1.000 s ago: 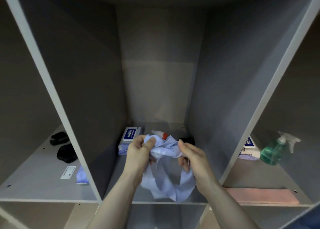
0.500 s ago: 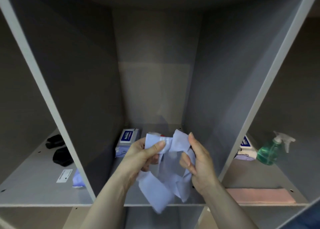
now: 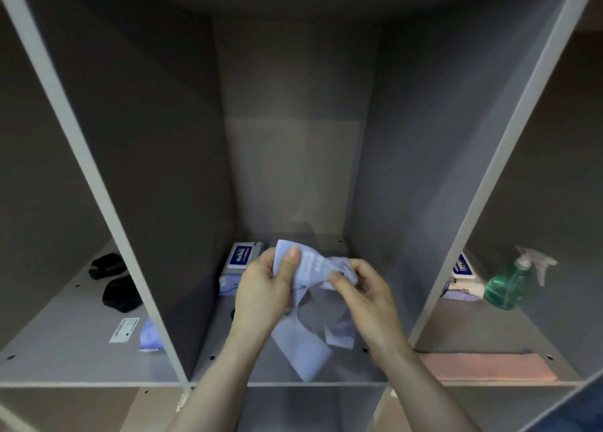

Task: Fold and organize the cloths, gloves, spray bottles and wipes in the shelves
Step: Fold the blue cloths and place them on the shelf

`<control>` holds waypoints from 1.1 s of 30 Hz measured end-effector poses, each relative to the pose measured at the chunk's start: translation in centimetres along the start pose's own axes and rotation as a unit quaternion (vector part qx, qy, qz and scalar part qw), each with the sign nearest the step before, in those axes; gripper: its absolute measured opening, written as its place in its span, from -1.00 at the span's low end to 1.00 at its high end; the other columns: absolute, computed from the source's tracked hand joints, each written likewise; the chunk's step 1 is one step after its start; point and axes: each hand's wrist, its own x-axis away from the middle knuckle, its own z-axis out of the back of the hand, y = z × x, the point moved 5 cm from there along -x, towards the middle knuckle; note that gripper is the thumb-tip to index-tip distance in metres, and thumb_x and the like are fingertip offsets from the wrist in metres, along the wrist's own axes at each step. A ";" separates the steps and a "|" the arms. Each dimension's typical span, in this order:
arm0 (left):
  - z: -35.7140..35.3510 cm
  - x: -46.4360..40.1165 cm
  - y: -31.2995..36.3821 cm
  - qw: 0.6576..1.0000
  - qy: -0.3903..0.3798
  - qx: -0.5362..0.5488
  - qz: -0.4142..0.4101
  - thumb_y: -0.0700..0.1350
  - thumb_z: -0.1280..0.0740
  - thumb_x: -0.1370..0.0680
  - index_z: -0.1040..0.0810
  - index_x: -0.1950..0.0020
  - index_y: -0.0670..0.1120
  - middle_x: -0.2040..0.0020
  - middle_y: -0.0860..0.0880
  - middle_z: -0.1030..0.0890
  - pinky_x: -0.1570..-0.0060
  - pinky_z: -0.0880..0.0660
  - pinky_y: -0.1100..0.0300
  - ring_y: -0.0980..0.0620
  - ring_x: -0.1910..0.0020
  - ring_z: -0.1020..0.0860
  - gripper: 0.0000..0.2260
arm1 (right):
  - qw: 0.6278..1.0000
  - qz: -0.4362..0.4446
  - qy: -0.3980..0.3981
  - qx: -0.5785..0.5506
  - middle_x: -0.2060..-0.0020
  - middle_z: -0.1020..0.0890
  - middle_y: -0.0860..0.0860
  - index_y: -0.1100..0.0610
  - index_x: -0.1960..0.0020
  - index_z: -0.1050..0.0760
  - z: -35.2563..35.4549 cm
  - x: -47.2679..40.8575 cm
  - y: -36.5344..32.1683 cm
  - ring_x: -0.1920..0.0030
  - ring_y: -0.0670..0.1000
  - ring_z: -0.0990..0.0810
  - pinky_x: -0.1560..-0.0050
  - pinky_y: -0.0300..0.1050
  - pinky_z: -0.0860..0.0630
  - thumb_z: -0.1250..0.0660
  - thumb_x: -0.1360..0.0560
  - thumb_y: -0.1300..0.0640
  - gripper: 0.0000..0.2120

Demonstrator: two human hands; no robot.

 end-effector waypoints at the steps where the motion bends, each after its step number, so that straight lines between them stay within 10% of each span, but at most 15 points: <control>1: 0.2 0.0 0.0 1.000 0.024 -0.010 -0.009 0.05 -0.26 -0.59 -0.58 0.20 -0.10 0.25 0.02 -0.59 0.25 -0.43 0.19 0.09 0.26 -0.55 -0.72 | 1.000 0.007 0.000 -0.011 0.20 -0.67 0.03 0.13 0.09 -0.58 0.0 0.0 -0.2 0.17 -0.09 -0.61 0.17 -0.27 -0.50 -0.32 -0.51 0.24 -0.93; 6: -0.2 -0.4 -1.4 0.978 -0.007 0.170 0.120 0.02 -0.25 -0.60 -0.61 0.08 -0.22 0.13 -0.27 -0.67 -0.03 -0.56 -0.07 -0.21 0.09 -0.65 -0.68 | 0.990 -0.091 0.024 -0.103 0.19 -0.68 0.13 0.12 0.08 -0.64 -0.2 -0.7 0.9 0.16 0.07 -0.62 0.16 -0.06 -0.48 -0.24 -0.38 0.07 -0.75; 13: 0.1 0.0 -1.3 0.999 0.026 0.024 0.035 0.11 -0.36 -0.50 -0.50 0.04 -0.04 0.21 0.05 -0.60 0.16 -0.49 0.17 0.05 0.19 -0.57 -0.76 | 0.988 -0.044 0.088 -0.122 0.20 -0.69 -0.04 0.17 0.07 -0.63 0.0 -0.3 0.1 0.19 -0.15 -0.62 0.23 -0.39 -0.49 -0.18 -0.55 0.24 -0.77; 16: -0.2 -0.3 -1.6 0.991 -0.074 0.092 0.059 0.19 -0.43 -0.40 -0.46 -0.22 0.07 -0.02 0.06 -0.63 -0.13 -0.50 0.17 0.12 -0.05 -0.60 -0.54 | 0.993 -0.019 0.054 -0.104 0.22 -0.69 -0.07 0.16 0.09 -0.62 -0.1 -0.1 -0.7 0.21 -0.19 -0.63 0.23 -0.43 -0.47 -0.19 -0.57 0.22 -0.78; 19: -0.7 0.3 -1.2 0.969 -0.181 0.156 0.060 0.02 -0.45 -0.42 -0.63 -0.01 -0.16 0.07 -0.11 -0.68 -0.01 -0.53 0.09 -0.01 0.06 -0.62 -0.70 | 0.997 -0.005 0.035 -0.073 0.30 -0.67 -0.10 0.19 0.15 -0.62 -0.4 -0.1 -1.2 0.25 -0.21 -0.60 0.26 -0.49 -0.42 -0.25 -0.56 0.20 -0.80; 26: 2.8 -1.0 -1.7 0.977 0.017 0.211 0.023 -0.11 -0.41 -0.51 -0.58 0.18 -0.25 0.26 -0.27 -0.55 0.19 -0.43 0.02 -0.08 0.25 -0.50 -0.79 | 0.983 -0.001 0.169 -0.077 0.43 -0.65 0.02 0.18 0.31 -0.49 3.6 -1.4 0.0 0.34 0.03 -0.59 0.15 -0.05 -0.46 -0.17 -0.62 0.16 -0.65; 33: 2.0 -1.5 0.3 0.990 -0.090 0.105 -0.021 -0.23 -0.39 -0.50 -0.55 0.19 -0.36 0.32 -0.21 -0.51 0.25 -0.36 0.07 -0.03 0.29 -0.44 -0.82 | 0.999 0.014 -0.039 -0.019 0.16 -0.69 -0.05 0.10 0.06 -0.60 -0.1 -1.5 -2.3 0.13 -0.17 -0.63 0.13 -0.32 -0.51 -0.31 -0.36 -0.17 -0.63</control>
